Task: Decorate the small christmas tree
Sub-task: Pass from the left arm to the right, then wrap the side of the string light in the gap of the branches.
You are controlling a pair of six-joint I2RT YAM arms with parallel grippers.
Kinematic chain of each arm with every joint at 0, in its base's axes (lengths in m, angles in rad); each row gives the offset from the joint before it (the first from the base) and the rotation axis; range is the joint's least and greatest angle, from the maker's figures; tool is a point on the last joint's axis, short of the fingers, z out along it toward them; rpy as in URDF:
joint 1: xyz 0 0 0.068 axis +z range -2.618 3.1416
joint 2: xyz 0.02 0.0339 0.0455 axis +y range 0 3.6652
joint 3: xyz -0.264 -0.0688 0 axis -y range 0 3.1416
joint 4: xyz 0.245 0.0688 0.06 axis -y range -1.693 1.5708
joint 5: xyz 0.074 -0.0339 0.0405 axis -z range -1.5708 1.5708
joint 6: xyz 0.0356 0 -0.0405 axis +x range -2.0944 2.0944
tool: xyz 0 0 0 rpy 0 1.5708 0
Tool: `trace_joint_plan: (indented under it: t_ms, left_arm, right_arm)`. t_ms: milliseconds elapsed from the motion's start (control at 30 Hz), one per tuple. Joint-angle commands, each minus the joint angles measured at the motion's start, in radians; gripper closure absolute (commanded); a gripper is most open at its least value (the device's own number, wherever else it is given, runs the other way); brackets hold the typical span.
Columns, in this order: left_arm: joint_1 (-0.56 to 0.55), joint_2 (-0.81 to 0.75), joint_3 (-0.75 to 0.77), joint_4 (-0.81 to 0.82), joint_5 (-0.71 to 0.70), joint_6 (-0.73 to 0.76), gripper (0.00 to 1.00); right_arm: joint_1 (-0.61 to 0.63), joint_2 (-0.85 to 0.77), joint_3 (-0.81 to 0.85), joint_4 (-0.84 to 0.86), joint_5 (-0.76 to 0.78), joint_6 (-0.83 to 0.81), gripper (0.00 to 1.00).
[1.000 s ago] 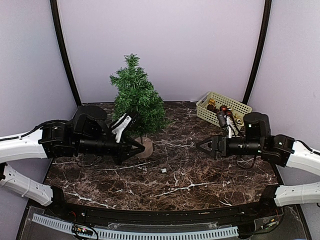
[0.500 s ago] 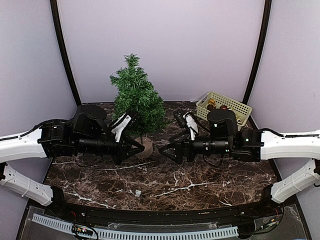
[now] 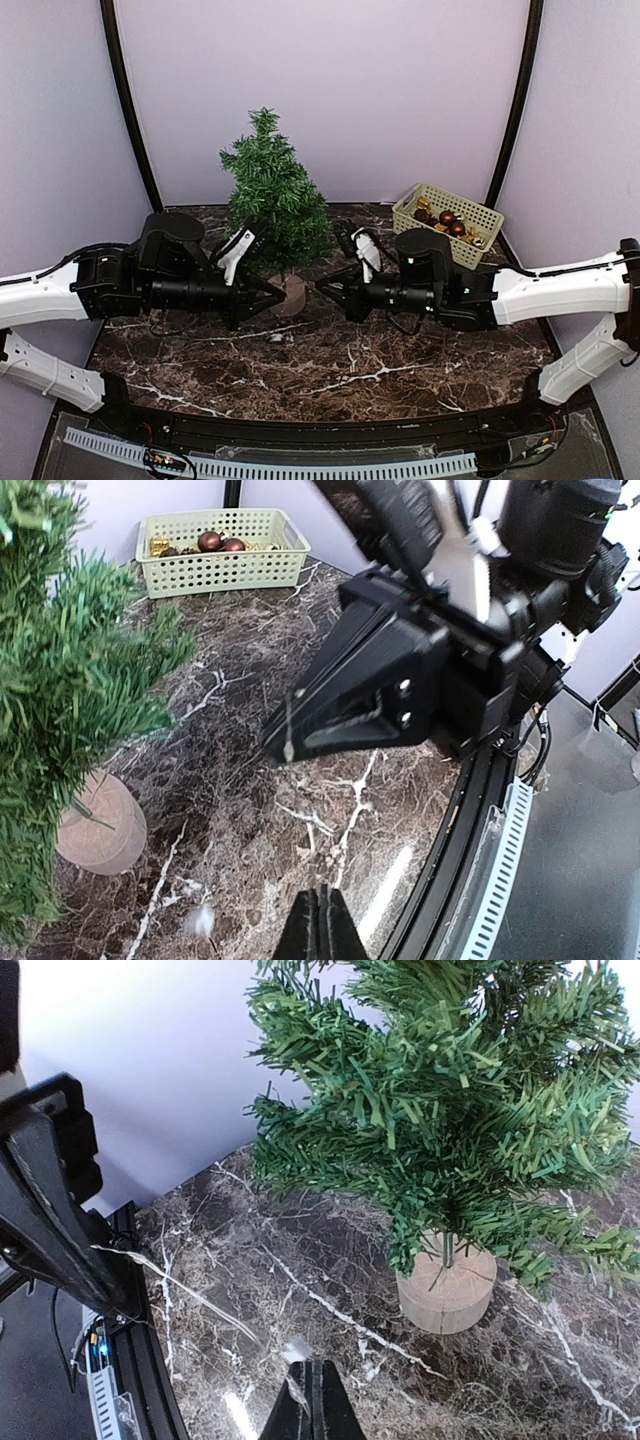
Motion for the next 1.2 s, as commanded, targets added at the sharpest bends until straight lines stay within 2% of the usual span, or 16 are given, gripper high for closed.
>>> trace_joint_plan:
  t_ms: [0,67,133,167,200,233,300,367,500,600,833,1167]
  left_arm:
    - [-0.005,-0.042,-0.079,0.070,-0.069,-0.043,1.00]
    - [-0.005,-0.060,-0.135,0.135,-0.086,-0.064,1.00]
    - [-0.005,-0.075,-0.203,0.219,-0.089,-0.083,0.89]
    - [-0.005,-0.078,-0.226,0.248,-0.090,-0.096,0.78]
    - [-0.005,-0.079,-0.272,0.307,-0.088,-0.102,0.73]
    - [-0.005,-0.078,-0.293,0.358,-0.084,-0.113,0.61]
    - [-0.005,-0.065,-0.344,0.420,-0.060,-0.122,0.48]
    - [-0.006,-0.041,-0.402,0.478,-0.036,-0.126,0.42]
    - [-0.018,0.062,-0.449,0.582,0.020,-0.112,0.37]
    - [-0.045,0.132,-0.446,0.637,0.011,-0.077,0.35]
    - [-0.097,0.304,-0.424,0.896,0.005,-0.067,0.27]
    - [-0.181,0.606,-0.304,1.202,-0.059,-0.106,0.27]
  right_arm:
    - [0.009,-0.074,-0.021,0.051,0.029,0.010,1.00]
    - [0.011,-0.093,-0.017,0.010,0.030,0.007,1.00]
    - [0.011,-0.112,-0.021,-0.016,0.030,0.014,1.00]
    - [0.013,-0.120,-0.027,-0.024,0.049,0.018,1.00]
    - [0.012,-0.126,-0.033,-0.030,0.058,0.022,1.00]
    - [0.011,-0.132,-0.041,-0.033,0.064,0.028,1.00]
    - [0.011,-0.136,-0.063,-0.035,0.073,0.042,1.00]
    - [0.013,-0.138,-0.090,-0.030,0.091,0.064,1.00]
    - [0.013,-0.147,-0.141,-0.011,0.122,0.115,1.00]
    - [0.014,-0.161,-0.178,0.003,0.146,0.139,1.00]
    - [0.016,-0.216,-0.213,-0.002,0.234,0.186,1.00]
    - [0.016,-0.267,-0.217,-0.042,0.354,0.247,1.00]
